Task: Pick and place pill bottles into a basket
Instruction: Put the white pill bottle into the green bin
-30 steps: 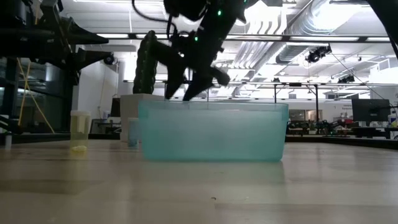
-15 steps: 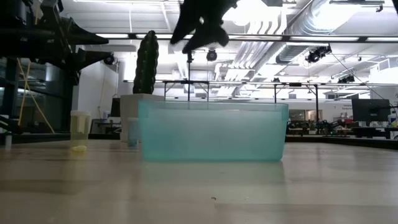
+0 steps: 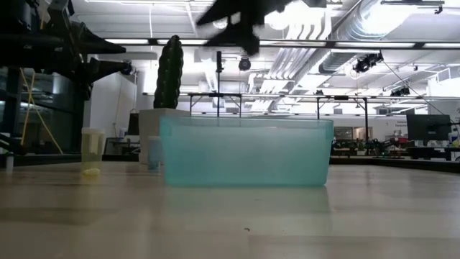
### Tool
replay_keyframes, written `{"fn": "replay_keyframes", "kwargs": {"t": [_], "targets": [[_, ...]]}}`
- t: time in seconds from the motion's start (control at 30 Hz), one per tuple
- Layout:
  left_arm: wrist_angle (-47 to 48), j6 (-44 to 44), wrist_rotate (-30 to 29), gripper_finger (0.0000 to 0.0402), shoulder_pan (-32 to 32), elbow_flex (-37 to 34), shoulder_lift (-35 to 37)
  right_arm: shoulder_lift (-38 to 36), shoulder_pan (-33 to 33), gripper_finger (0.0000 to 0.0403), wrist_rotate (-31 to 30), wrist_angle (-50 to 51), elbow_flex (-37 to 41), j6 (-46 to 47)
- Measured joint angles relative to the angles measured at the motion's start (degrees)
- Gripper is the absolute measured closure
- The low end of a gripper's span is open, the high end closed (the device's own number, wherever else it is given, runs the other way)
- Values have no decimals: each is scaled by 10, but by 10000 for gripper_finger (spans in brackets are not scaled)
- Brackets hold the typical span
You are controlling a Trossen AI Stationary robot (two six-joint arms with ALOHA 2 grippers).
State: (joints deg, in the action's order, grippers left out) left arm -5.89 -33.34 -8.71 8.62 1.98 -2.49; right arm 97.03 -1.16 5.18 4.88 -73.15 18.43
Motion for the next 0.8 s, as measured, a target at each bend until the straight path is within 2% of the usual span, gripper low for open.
{"fn": "replay_keyframes", "kwargs": {"t": [0.1, 0.17, 0.3, 0.47, 0.67, 0.8], "targets": [[0, 0, 0, 208, 0, 0, 0, -4, -13, 194, 25, -125, 86, 59], [0, 0, 0, 208, 0, 0, 0, -27, -16, 194, 24, -169, 123, 89], [0, 0, 0, 208, 0, 0, 0, -108, -7, 194, 1, -163, 180, 107], [0, 0, 0, 208, 0, 0, 0, -222, 25, 194, -7, -43, 215, 89], [0, 0, 0, 208, 0, 0, 0, -286, 85, 194, 111, 109, 217, 59], [0, 0, 0, 208, 0, 0, 0, -294, 138, 194, 129, 187, 216, 75]]}}
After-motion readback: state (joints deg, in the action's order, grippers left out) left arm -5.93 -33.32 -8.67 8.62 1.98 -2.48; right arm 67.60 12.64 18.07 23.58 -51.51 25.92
